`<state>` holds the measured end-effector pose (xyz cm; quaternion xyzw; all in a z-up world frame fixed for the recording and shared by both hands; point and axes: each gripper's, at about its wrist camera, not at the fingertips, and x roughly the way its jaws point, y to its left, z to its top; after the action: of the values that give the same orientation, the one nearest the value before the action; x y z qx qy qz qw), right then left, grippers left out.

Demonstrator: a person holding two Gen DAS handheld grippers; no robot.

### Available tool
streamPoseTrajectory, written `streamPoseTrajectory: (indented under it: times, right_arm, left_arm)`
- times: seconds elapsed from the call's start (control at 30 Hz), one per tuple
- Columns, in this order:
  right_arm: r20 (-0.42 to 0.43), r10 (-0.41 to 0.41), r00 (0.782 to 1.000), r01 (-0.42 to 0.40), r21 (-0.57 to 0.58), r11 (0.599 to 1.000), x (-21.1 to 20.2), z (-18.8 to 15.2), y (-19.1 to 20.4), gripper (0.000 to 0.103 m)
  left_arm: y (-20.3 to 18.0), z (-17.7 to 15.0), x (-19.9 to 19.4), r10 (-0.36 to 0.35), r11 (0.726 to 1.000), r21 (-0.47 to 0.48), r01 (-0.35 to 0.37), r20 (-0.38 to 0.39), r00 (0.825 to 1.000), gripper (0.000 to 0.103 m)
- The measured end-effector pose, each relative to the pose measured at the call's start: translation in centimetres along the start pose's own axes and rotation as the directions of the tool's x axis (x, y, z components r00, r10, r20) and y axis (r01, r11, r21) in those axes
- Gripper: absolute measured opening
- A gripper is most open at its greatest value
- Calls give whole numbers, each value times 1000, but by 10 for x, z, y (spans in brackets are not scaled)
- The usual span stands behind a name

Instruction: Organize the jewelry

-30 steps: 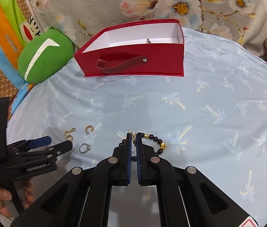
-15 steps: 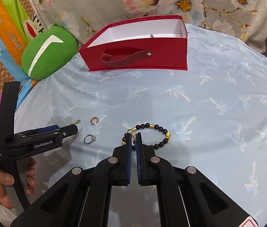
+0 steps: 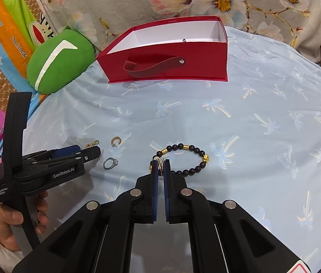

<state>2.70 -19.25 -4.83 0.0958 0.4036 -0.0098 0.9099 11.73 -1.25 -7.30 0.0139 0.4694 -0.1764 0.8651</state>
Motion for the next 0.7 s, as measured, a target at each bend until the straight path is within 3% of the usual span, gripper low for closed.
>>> streamPoseTrajectory:
  times: [0.23, 0.43, 0.7]
  right_arm:
    - [2, 2, 1000, -2, 1, 1000, 0, -1, 1, 4]
    - [5, 6, 1000, -6, 5, 1000, -1, 1, 0, 4]
    - [45, 14, 999, -14, -6, 1000, -15, 11, 5, 4]
  left_arm:
    - [0, 6, 5, 19, 1000, 17, -20, 17, 1000, 15]
    - [2, 4, -1, -14, 1000, 12, 14, 10, 1000, 14]
    - [3, 14, -34, -33, 999, 5, 32, 77, 997, 14]
